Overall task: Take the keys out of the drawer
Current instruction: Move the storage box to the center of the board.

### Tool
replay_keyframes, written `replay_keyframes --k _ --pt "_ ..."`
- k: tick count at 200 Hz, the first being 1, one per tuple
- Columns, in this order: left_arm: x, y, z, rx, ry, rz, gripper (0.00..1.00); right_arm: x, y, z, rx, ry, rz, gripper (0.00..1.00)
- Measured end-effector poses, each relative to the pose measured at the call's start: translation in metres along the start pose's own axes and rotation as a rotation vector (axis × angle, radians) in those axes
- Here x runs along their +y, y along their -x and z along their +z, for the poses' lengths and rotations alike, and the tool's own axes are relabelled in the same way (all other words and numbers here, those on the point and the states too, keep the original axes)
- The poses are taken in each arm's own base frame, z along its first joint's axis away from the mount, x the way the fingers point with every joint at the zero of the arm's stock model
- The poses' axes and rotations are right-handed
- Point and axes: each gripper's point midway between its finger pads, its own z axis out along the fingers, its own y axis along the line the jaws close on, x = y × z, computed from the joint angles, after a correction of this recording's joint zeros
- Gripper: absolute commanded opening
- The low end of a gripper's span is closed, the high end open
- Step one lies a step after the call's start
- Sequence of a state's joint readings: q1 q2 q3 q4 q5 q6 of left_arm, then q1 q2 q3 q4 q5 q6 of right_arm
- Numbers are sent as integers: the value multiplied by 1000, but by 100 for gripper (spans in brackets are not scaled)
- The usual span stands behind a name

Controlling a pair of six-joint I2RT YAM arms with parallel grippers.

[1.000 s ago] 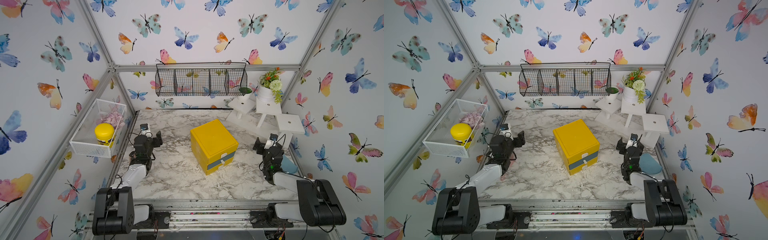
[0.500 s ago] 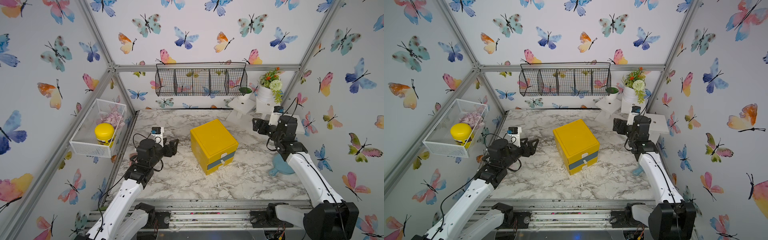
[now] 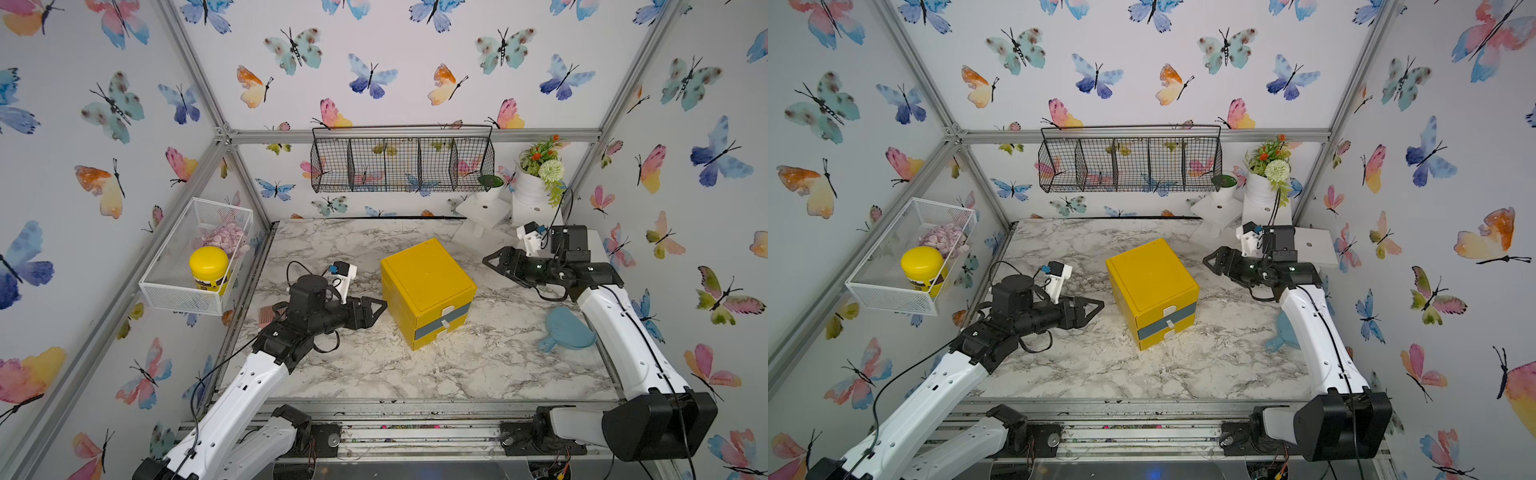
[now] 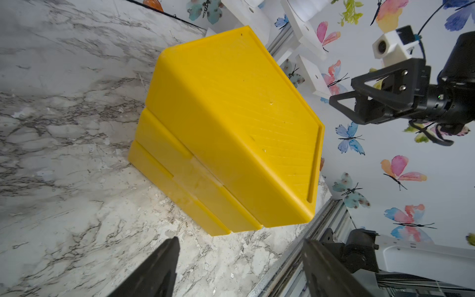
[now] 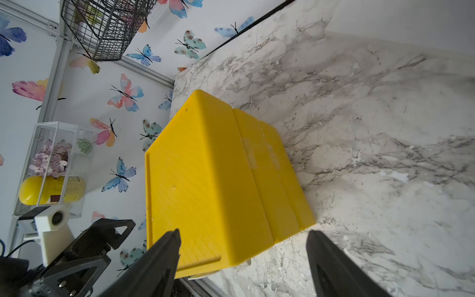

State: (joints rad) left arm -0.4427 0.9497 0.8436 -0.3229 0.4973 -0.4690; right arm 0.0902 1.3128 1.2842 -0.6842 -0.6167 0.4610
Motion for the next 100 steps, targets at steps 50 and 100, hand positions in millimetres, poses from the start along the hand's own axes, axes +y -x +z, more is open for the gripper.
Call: replay_keyframes --k 50,100 --pt "3 4 35 116 -28 -135 81 -9 -21 22 134 15 77 83" --pt "-6 16 41 134 -58 -177 84 8 -40 37 216 61 60 86"
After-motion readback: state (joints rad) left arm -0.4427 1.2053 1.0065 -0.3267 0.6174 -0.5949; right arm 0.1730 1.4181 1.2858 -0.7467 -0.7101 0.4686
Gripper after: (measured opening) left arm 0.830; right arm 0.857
